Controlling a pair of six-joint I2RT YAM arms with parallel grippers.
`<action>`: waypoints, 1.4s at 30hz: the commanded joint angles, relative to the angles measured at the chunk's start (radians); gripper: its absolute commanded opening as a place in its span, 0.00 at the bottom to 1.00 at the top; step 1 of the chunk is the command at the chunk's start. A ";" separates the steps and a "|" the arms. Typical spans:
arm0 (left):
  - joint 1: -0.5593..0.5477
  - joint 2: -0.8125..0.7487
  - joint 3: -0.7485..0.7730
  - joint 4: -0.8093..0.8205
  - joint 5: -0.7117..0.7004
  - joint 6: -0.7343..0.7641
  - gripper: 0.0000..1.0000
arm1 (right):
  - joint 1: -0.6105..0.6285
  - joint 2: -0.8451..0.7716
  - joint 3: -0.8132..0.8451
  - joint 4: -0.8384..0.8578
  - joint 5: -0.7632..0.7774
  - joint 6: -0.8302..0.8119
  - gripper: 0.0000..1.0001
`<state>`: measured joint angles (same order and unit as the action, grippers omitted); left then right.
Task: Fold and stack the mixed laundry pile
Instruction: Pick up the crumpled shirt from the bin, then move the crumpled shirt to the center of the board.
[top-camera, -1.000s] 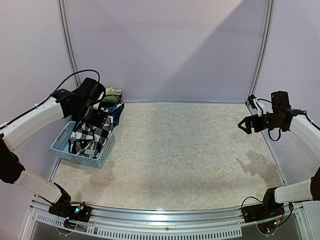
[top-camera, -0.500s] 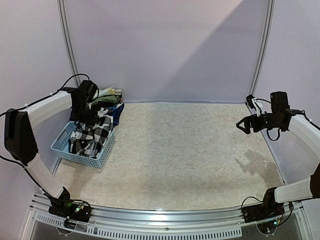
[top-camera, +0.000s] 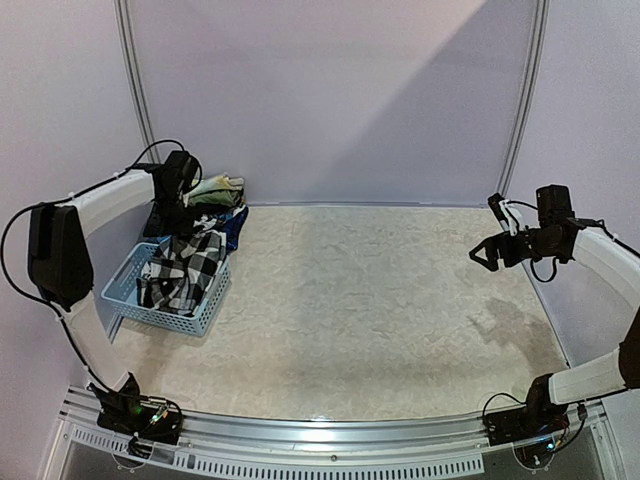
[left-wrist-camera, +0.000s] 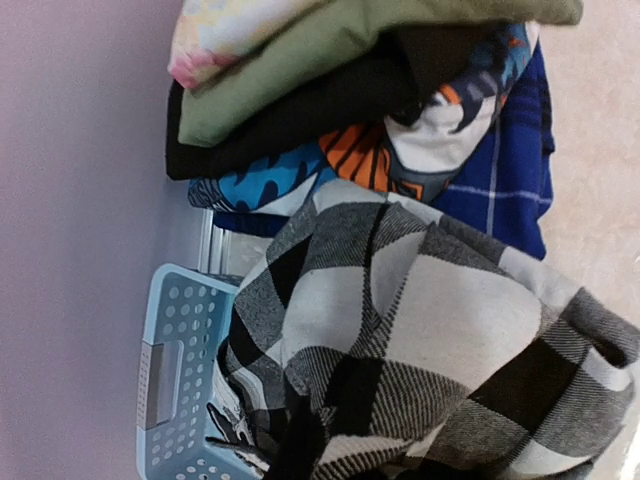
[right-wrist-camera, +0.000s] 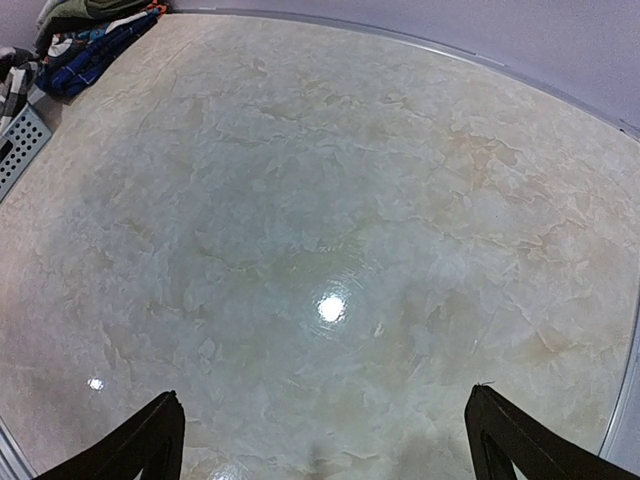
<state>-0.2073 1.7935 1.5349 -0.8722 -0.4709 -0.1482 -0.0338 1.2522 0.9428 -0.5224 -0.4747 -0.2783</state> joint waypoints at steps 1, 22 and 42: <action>-0.002 -0.141 0.103 -0.028 0.001 -0.005 0.00 | -0.002 0.006 -0.007 -0.005 -0.016 -0.012 0.99; -0.452 0.164 1.143 0.340 0.668 -0.217 0.00 | -0.002 0.036 0.003 -0.010 -0.004 -0.033 0.99; -0.671 0.555 1.096 0.454 0.879 -0.403 0.00 | -0.003 0.068 0.028 -0.021 0.189 -0.041 0.99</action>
<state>-0.8284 2.1967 2.6099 -0.3641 0.4015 -0.5709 -0.0338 1.3457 0.9432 -0.5259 -0.3771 -0.3092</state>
